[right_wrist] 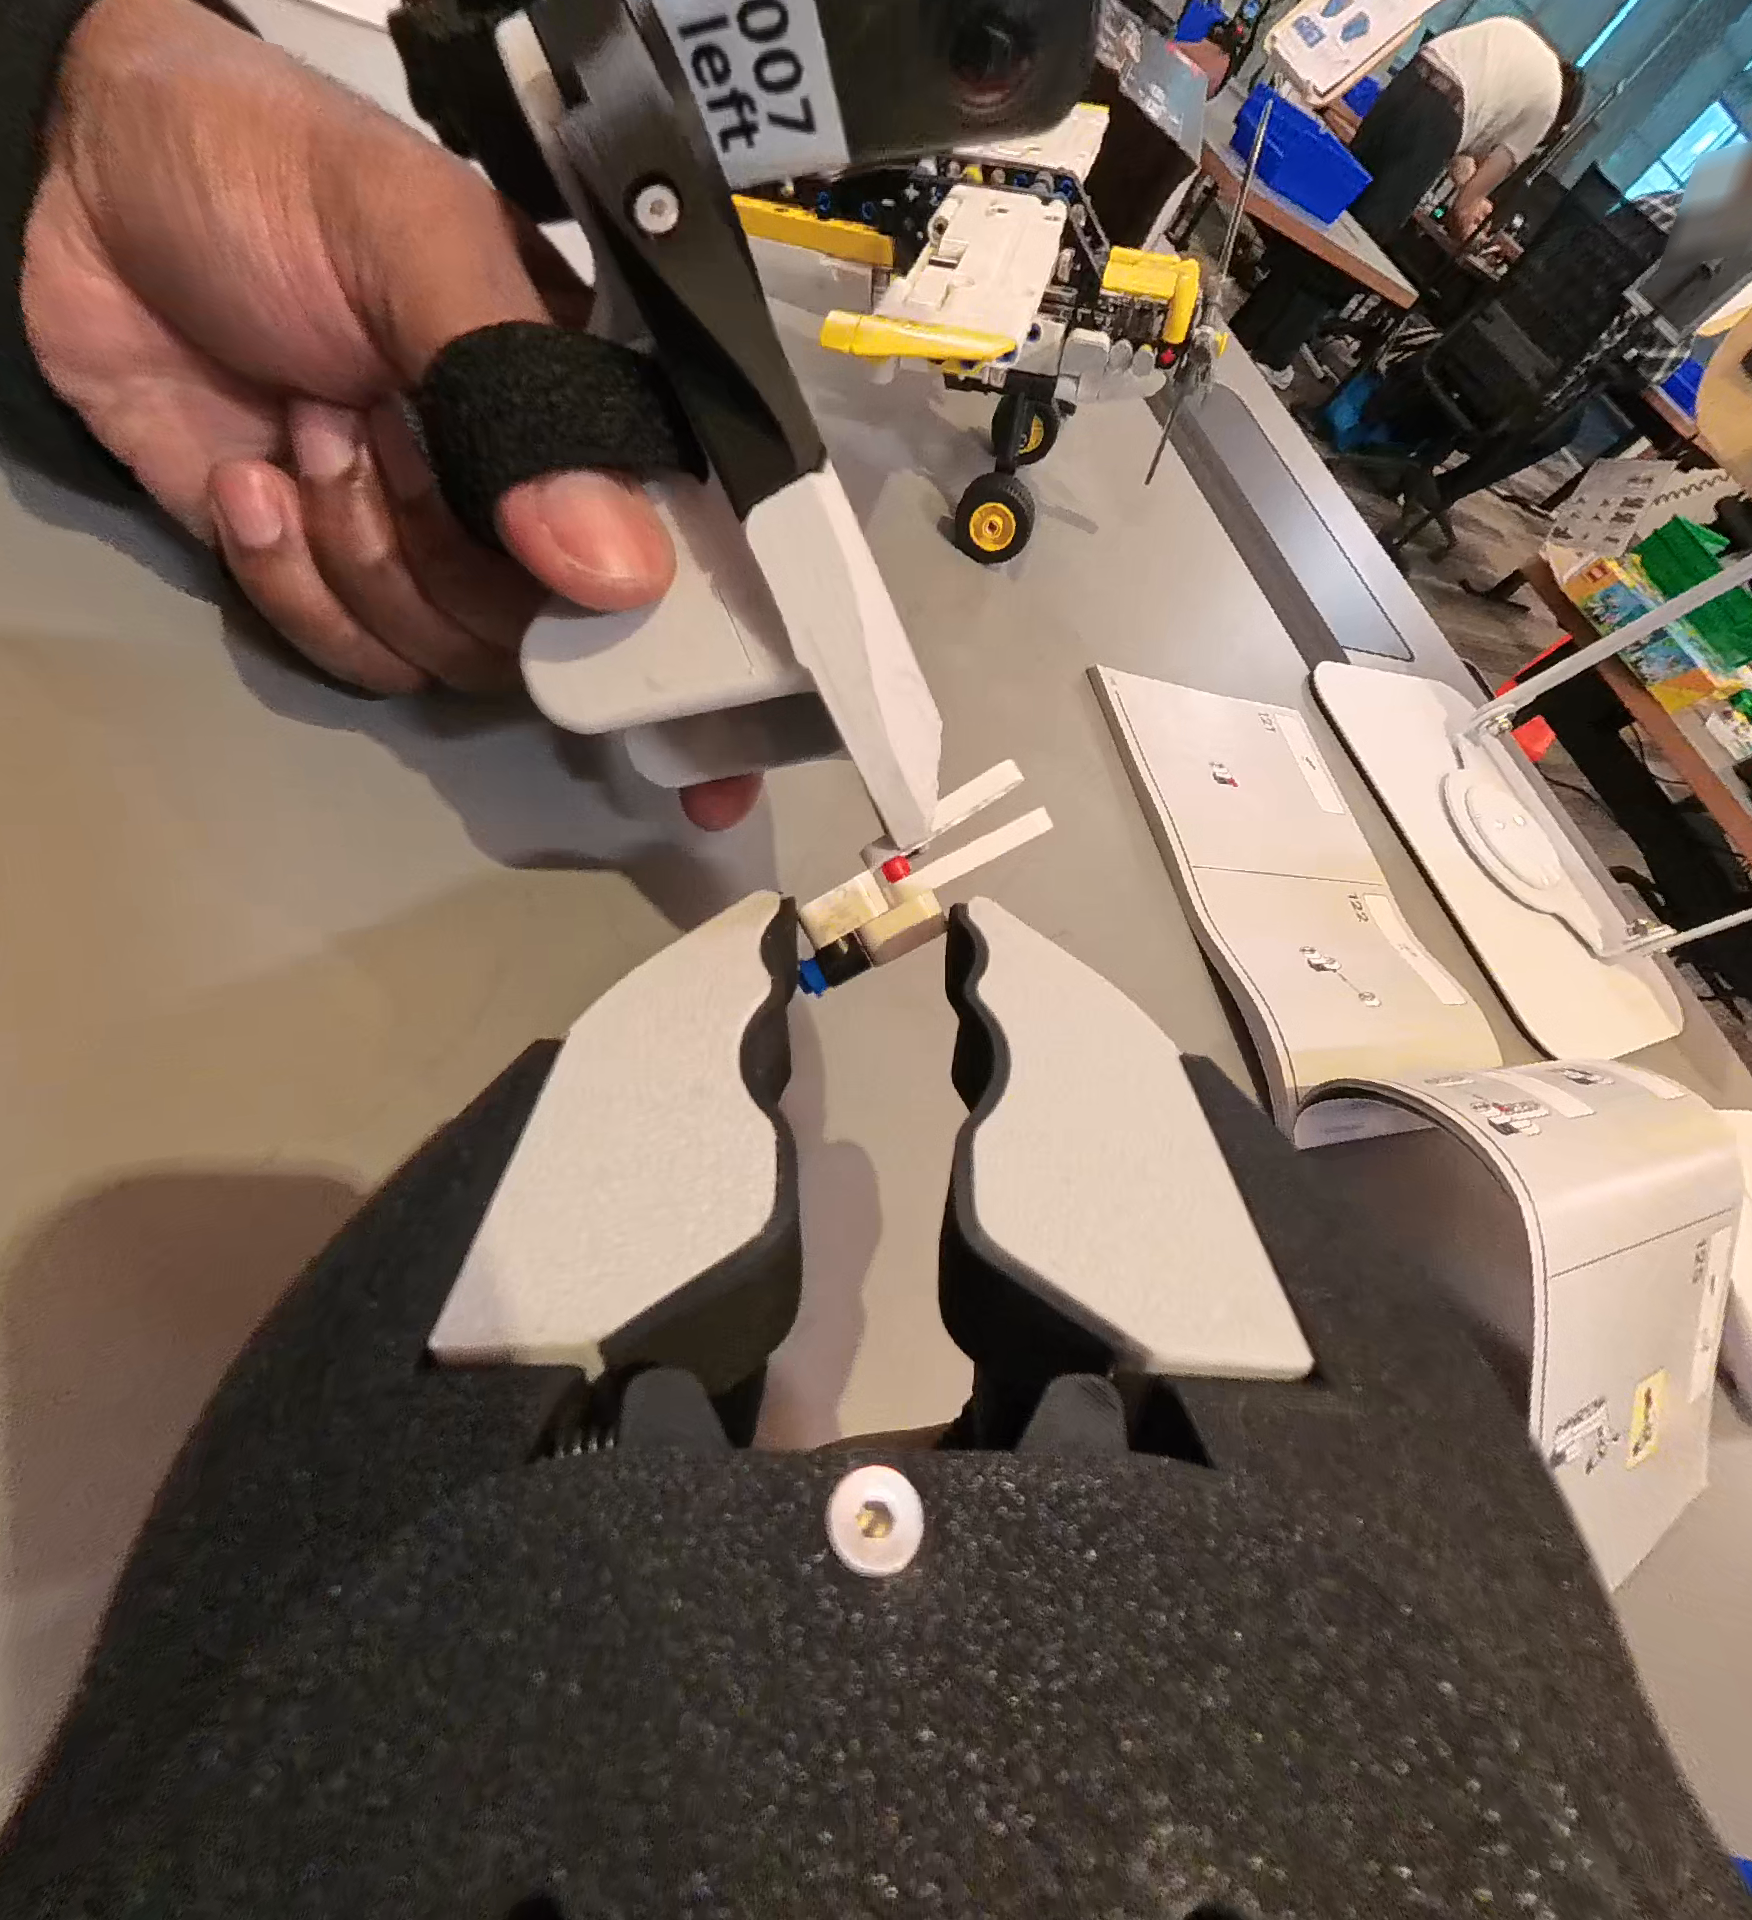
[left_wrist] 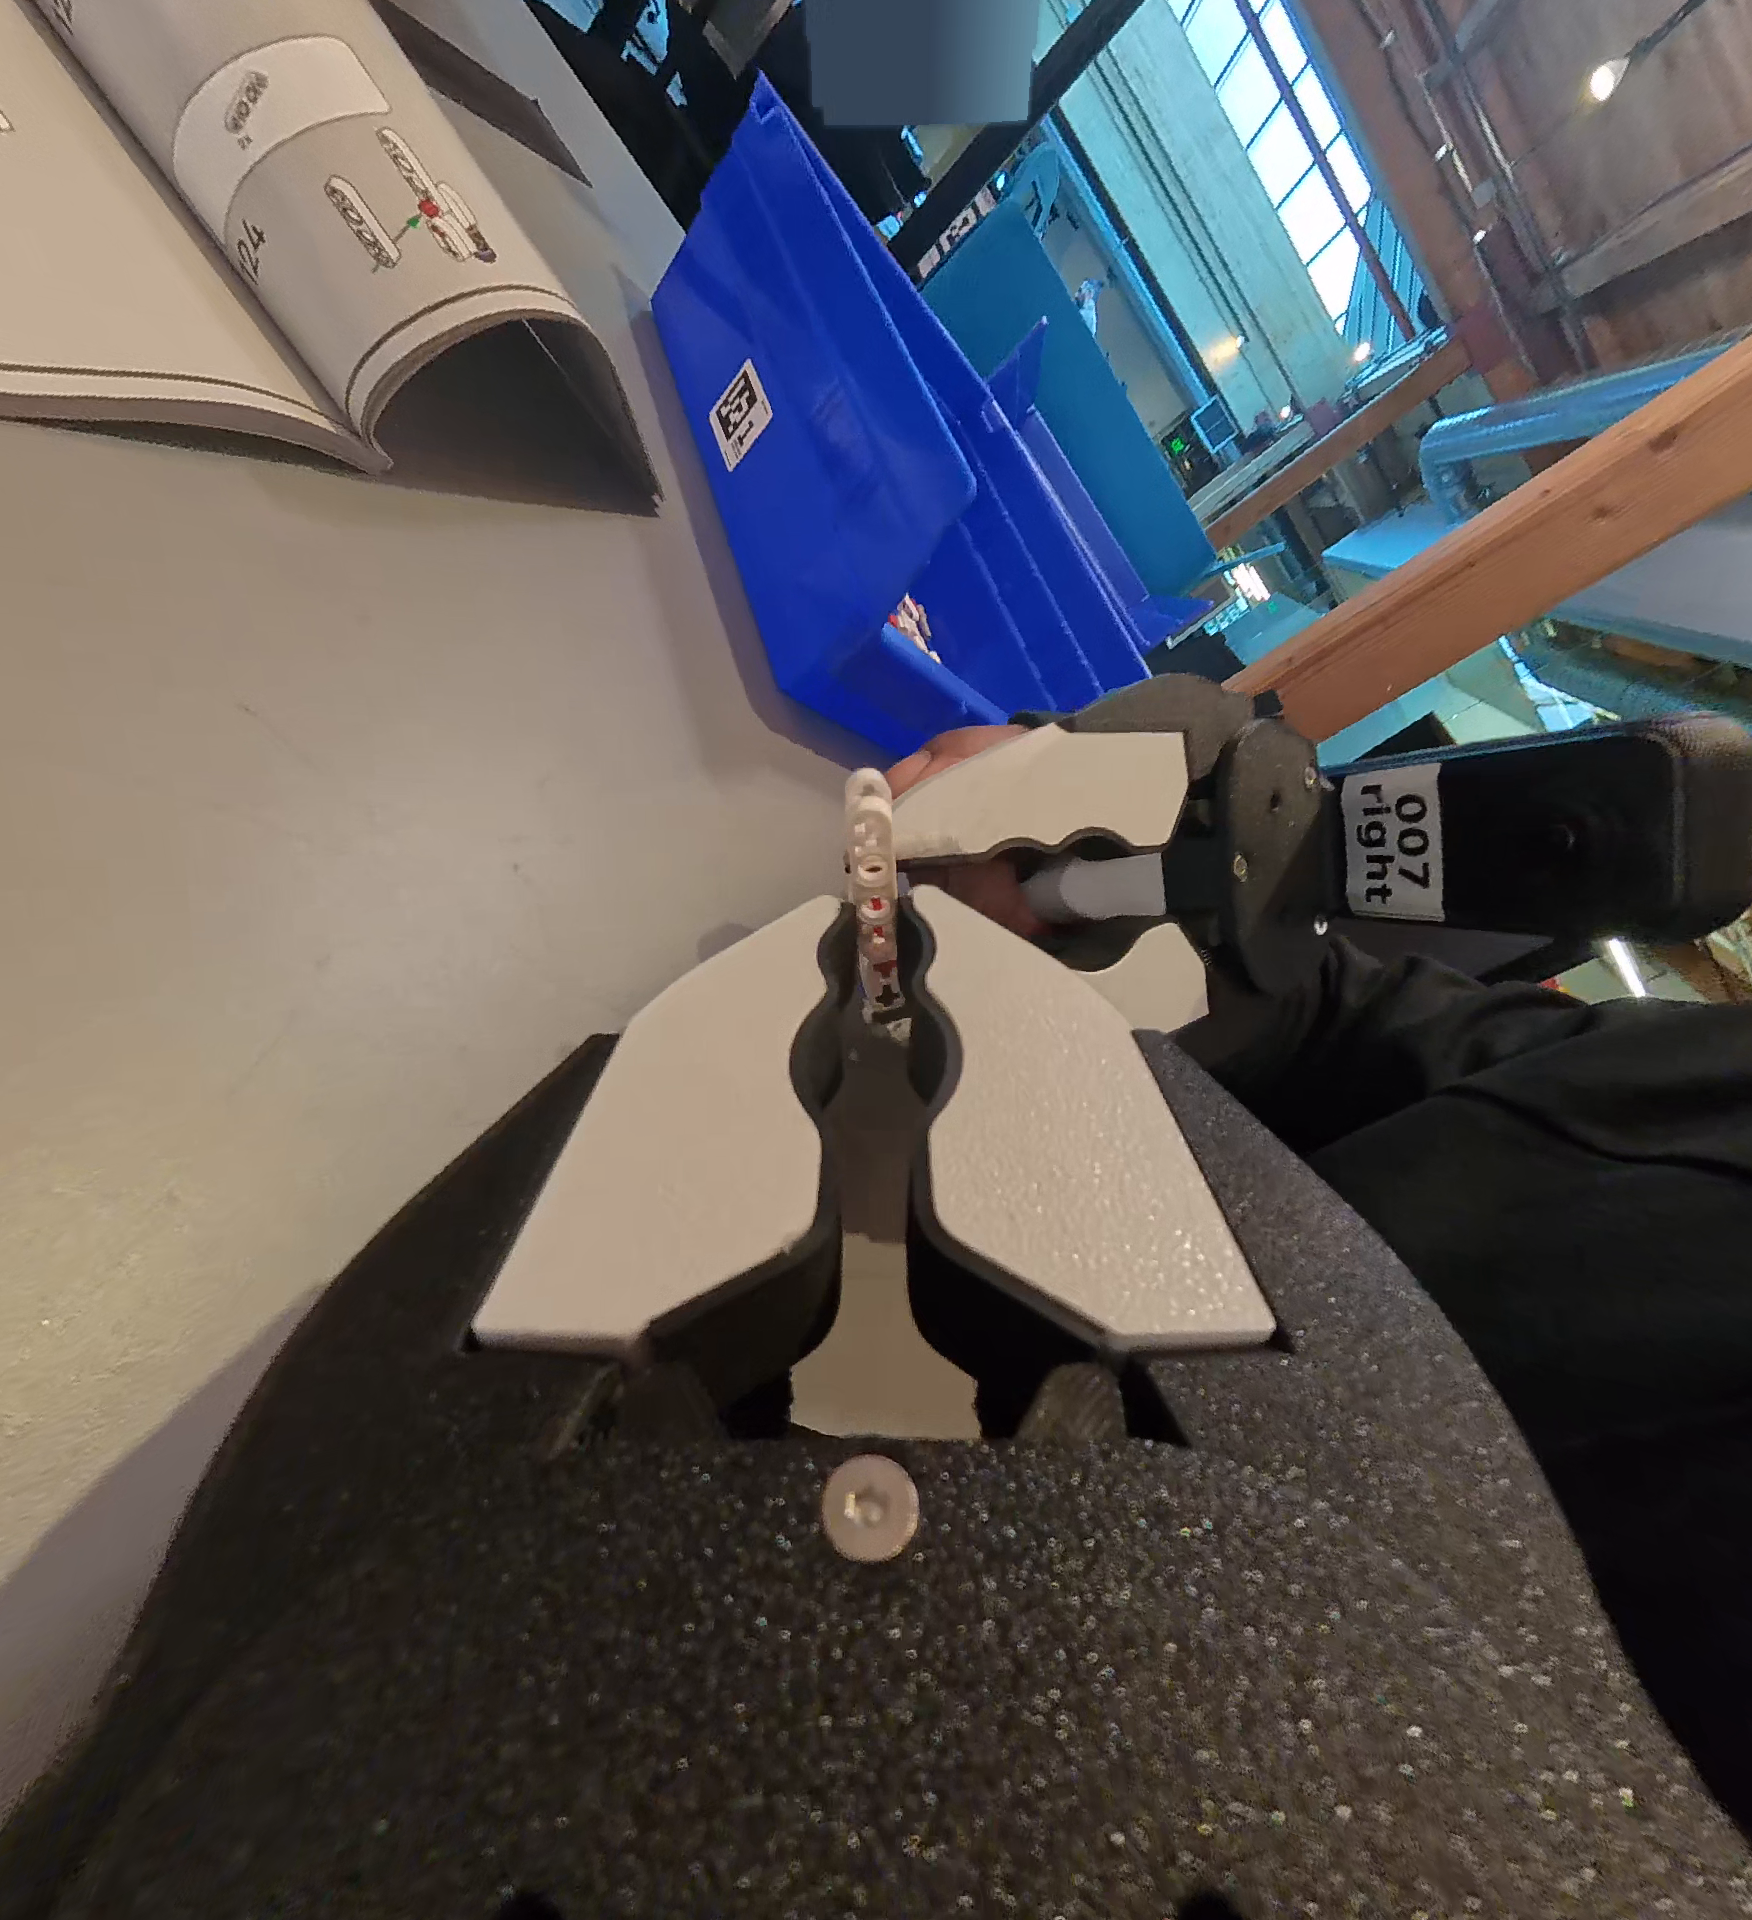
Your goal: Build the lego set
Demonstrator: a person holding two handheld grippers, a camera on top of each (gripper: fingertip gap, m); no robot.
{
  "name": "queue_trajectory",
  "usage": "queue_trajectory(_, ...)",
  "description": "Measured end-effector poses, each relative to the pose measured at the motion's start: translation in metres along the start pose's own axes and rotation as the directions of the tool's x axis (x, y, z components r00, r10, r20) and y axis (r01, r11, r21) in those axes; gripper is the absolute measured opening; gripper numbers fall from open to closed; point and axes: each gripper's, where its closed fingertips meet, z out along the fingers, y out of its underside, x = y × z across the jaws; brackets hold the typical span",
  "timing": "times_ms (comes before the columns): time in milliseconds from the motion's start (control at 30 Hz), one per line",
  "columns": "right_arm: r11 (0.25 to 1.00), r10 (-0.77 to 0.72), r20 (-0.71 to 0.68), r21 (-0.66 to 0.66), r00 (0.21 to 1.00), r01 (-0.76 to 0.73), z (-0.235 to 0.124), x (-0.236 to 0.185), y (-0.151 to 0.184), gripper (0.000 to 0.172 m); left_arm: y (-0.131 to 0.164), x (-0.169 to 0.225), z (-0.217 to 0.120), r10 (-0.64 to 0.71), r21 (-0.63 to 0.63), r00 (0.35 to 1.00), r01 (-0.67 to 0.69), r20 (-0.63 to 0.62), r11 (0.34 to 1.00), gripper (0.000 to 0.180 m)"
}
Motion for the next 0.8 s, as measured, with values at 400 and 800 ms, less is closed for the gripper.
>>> queue_trajectory(400,0.997,0.075,-0.028,0.007,0.997,-0.074,-0.002,0.002,-0.005,0.027,-0.007,0.004,0.003,0.035,0.098,0.999,-0.038,0.035,0.994,0.007)
queue_trajectory(800,0.975,0.218,-0.047,0.064,0.975,-0.215,0.000,0.006,-0.011,0.026,-0.013,0.005,0.001,-0.011,0.204,0.998,-0.002,0.060,0.979,0.008)
